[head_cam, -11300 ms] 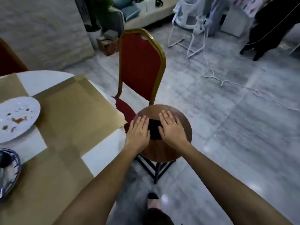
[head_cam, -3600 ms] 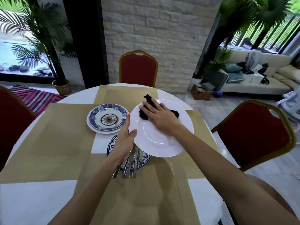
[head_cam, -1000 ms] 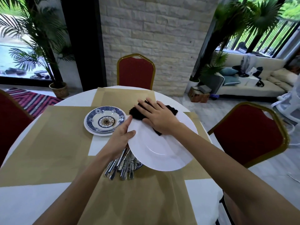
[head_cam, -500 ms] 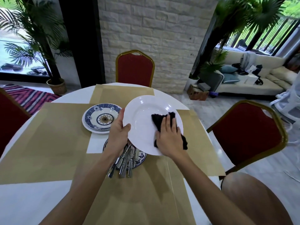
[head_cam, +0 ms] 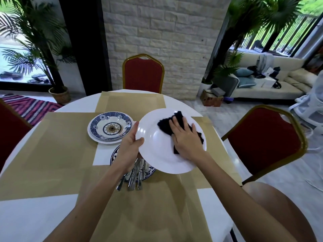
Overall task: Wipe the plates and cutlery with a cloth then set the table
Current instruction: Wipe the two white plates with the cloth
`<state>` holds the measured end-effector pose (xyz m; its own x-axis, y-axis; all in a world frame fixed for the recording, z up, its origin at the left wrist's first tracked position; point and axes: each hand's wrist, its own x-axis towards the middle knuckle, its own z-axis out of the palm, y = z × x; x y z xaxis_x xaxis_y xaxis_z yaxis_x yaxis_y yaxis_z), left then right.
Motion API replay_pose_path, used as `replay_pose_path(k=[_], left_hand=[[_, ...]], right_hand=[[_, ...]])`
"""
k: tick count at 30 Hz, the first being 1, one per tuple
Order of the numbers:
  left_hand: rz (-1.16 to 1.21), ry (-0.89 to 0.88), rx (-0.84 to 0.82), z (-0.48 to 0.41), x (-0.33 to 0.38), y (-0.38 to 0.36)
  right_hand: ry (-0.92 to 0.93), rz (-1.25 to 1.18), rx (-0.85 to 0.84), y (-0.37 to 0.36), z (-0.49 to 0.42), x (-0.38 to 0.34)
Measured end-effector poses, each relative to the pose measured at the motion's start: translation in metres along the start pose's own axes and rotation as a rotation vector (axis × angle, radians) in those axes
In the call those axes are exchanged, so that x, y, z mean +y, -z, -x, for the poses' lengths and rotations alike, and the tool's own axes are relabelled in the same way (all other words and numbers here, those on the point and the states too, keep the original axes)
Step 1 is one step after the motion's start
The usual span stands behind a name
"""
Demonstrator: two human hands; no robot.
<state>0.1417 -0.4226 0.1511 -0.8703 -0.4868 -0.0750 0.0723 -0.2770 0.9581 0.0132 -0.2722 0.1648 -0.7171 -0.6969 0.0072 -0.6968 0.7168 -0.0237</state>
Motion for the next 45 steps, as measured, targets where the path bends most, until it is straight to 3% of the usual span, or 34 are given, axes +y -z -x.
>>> replay_pose_path(k=[3, 10, 12, 18, 22, 27, 32, 36, 41, 43, 45], left_hand=[[0.059, 0.014, -0.01, -0.001, 0.003, 0.0], [0.055, -0.037, 0.086, 0.009, 0.017, 0.014], [0.041, -0.046, 0.1, 0.011, 0.018, 0.015], [-0.012, -0.006, 0.008, 0.008, 0.015, 0.001], [0.036, 0.021, 0.039, 0.002, 0.023, -0.001], [-0.084, -0.026, 0.16, -0.011, 0.032, 0.029], [-0.029, 0.012, 0.183, -0.014, 0.046, 0.026], [-0.005, 0.098, 0.152, -0.015, 0.055, 0.031], [-0.544, -0.15, 0.216, -0.007, 0.045, 0.041], [-0.491, -0.231, 0.226, -0.004, 0.046, 0.036], [-0.261, -0.276, 0.275, -0.003, 0.052, 0.024]], right_hand=[[0.128, -0.088, 0.006, 0.001, -0.005, -0.019], [0.459, -0.135, -0.17, -0.005, 0.042, -0.011], [0.443, -0.077, -0.156, -0.001, 0.047, 0.008], [0.154, 0.112, -0.005, 0.009, 0.007, 0.023], [0.33, -0.11, -0.066, 0.01, 0.004, -0.015], [0.5, -0.194, -0.198, 0.015, 0.025, -0.024], [0.642, -0.171, 0.207, 0.031, 0.016, -0.022], [0.559, -0.494, 0.305, 0.077, -0.004, -0.009], [0.302, -1.25, 0.301, 0.109, -0.024, 0.006], [0.149, -1.429, 0.365, 0.111, -0.035, 0.009], [-0.027, -1.376, 0.495, 0.105, -0.046, 0.005]])
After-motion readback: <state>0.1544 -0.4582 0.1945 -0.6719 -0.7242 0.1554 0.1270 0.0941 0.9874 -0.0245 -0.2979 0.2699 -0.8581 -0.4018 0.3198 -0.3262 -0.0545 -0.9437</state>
